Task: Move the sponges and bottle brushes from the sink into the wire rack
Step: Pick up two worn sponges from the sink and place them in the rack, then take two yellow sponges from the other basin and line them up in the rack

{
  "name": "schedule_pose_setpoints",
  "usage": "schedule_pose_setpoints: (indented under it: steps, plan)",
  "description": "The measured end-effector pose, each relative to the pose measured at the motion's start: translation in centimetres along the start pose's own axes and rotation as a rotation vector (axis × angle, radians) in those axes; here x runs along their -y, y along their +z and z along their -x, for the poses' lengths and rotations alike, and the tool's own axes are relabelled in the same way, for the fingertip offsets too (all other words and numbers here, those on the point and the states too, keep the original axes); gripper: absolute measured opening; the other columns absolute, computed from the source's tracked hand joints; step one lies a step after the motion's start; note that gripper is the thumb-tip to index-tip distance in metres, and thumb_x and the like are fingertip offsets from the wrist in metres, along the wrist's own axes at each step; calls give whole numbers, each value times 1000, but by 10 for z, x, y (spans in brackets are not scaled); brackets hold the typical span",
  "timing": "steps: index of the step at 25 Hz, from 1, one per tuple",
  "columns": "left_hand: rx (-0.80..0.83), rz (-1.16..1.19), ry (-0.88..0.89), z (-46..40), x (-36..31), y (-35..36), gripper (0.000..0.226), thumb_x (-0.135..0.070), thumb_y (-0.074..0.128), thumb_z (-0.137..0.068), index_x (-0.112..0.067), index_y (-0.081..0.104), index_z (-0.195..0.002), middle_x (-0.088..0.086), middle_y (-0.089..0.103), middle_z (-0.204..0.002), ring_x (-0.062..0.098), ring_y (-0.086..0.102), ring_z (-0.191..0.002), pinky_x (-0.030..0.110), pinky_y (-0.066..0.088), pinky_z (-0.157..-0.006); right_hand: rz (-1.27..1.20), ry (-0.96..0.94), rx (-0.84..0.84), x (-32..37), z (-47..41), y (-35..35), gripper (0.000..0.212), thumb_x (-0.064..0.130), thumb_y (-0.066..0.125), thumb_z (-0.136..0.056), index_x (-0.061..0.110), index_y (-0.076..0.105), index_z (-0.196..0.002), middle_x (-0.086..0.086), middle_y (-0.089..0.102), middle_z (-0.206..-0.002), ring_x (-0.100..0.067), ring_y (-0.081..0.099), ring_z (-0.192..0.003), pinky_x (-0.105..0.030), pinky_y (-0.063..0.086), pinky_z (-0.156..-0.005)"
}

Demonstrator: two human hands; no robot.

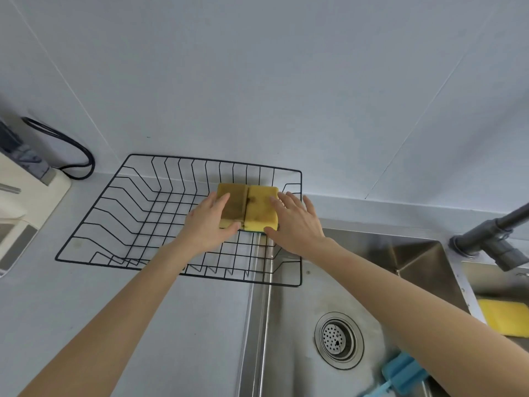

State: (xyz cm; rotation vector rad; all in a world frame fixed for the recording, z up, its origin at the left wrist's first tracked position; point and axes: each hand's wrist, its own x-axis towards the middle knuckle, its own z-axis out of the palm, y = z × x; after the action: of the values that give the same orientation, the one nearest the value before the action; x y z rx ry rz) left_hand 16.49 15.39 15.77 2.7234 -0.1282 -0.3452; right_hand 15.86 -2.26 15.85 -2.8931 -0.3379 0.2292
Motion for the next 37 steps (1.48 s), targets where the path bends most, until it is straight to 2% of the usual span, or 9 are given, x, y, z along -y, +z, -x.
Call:
schedule_pose_setpoints:
  steps: [10,14,18,24,31,37]
  plan:
    - [-44,-92,139,52,-87,-7,72,-43,48,-87,-17,13,-144,12,12,-156,27,14,-143,48,18,-116,-43,62,-80,-56,94,-39,65,37,45,-92,19,15,-146,-5,15,-158,-19,6,-146,-40,0,-119]
    - [4,-127,196,77,-124,5,74,-48,45,-87,-21,6,-145,8,3,-157,26,6,-145,45,10,-116,-61,120,-109,-85,143,-50,65,37,46,-92,19,15,-146,-4,16,-157,-19,7,-146,-40,1,-119]
    - [27,-123,255,102,-159,23,74,-46,44,-88,-19,6,-145,10,1,-157,25,1,-145,43,10,-118,-55,185,-136,-114,190,-48,66,37,47,-91,18,18,-146,-5,20,-156,-19,11,-146,-38,4,-119]
    - [111,-179,351,126,-206,62,75,-49,43,-87,-21,3,-145,9,2,-157,26,3,-145,48,9,-119,-100,305,-131,-154,251,-35,66,37,48,-91,19,17,-147,-4,20,-156,-19,12,-146,-38,5,-119]
    - [138,-179,412,148,-262,96,72,-44,43,-89,-20,6,-145,9,5,-157,25,5,-145,42,12,-118,-119,382,-130,-202,307,-29,64,38,48,-90,18,22,-145,-6,28,-153,-21,20,-143,-41,11,-119]
    - [198,-229,428,159,-300,121,67,-46,38,-90,-22,8,-145,7,8,-157,25,7,-145,43,12,-119,-136,429,-129,-247,337,-29,63,42,46,-91,20,22,-145,-6,28,-153,-23,21,-143,-42,13,-118]
